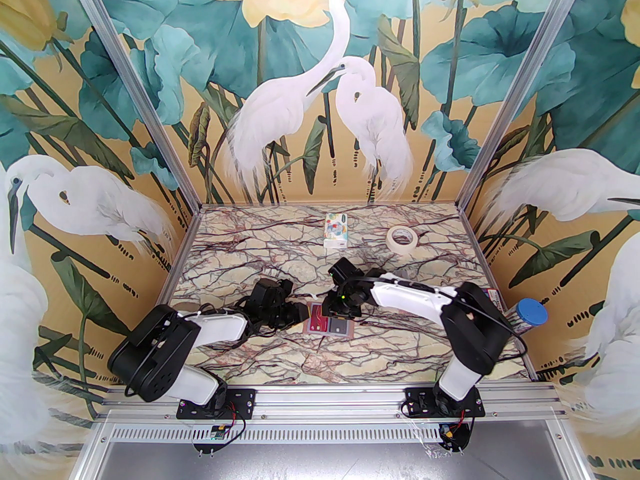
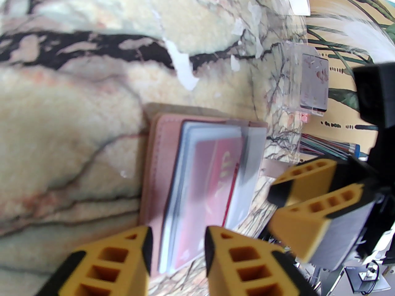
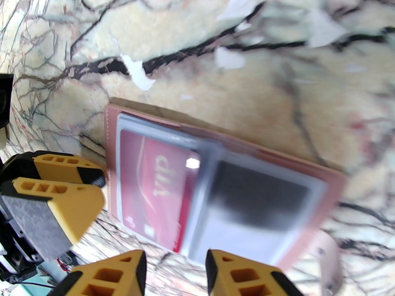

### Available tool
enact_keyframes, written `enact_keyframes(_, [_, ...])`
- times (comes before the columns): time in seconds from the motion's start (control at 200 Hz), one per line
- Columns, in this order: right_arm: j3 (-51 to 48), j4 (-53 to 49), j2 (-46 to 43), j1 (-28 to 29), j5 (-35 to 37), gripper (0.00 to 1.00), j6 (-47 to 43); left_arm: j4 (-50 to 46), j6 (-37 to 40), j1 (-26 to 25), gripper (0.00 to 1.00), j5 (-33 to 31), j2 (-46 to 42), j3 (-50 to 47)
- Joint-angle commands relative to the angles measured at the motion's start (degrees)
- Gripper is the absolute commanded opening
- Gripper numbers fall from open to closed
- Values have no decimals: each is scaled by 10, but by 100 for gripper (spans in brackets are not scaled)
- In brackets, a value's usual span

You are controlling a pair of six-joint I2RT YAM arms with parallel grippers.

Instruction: Put the credit cards into the card holder

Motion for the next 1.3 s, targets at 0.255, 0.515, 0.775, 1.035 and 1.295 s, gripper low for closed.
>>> enact_keyframes(0.255, [27, -159, -85, 1, 173, 48, -41, -91, 19, 0, 39, -53, -86, 5])
enact_keyframes(0.515, [25, -200, -71, -4, 205, 53, -34, -131, 28, 3, 41, -80, -118, 7])
enact_keyframes(0.775, [12, -176, -42, -4, 178, 45, -27, -121, 27, 4, 41, -79, -110, -1])
enact_keyframes(1.035, [5, -164, -25, -4, 172, 28, -22, -110, 25, 5, 41, -75, -101, -6])
enact_keyframes(1.295, [-3, -162, -22, -4, 172, 21, -17, -107, 25, 4, 41, -72, -95, -4])
